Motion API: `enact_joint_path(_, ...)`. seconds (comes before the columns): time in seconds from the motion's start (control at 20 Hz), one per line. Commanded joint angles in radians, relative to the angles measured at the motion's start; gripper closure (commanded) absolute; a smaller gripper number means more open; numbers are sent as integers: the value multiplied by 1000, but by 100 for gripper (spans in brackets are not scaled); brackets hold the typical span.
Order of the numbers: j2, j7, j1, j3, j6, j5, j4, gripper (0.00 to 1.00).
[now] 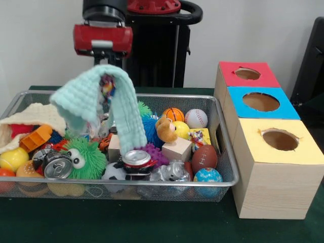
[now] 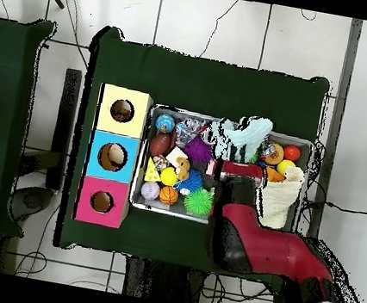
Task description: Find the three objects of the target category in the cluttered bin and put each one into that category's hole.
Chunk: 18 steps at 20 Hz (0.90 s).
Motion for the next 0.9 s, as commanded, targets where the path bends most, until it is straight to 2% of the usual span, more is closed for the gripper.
enact_joint_path(0.05,-163,274,-125,208,87,-168,195,100)
enact_joint_path(0.25,-145,246,-156,183,33,-184,224,100)
enact_joint_path(0.6,-76,155,-92,66,-45,-134,221,100)
enact_joint_path(0.85,-42,133,-50,9,-51,-89,207,100)
enact_joint_path(0.9,-41,153,-43,1,-28,-82,207,0)
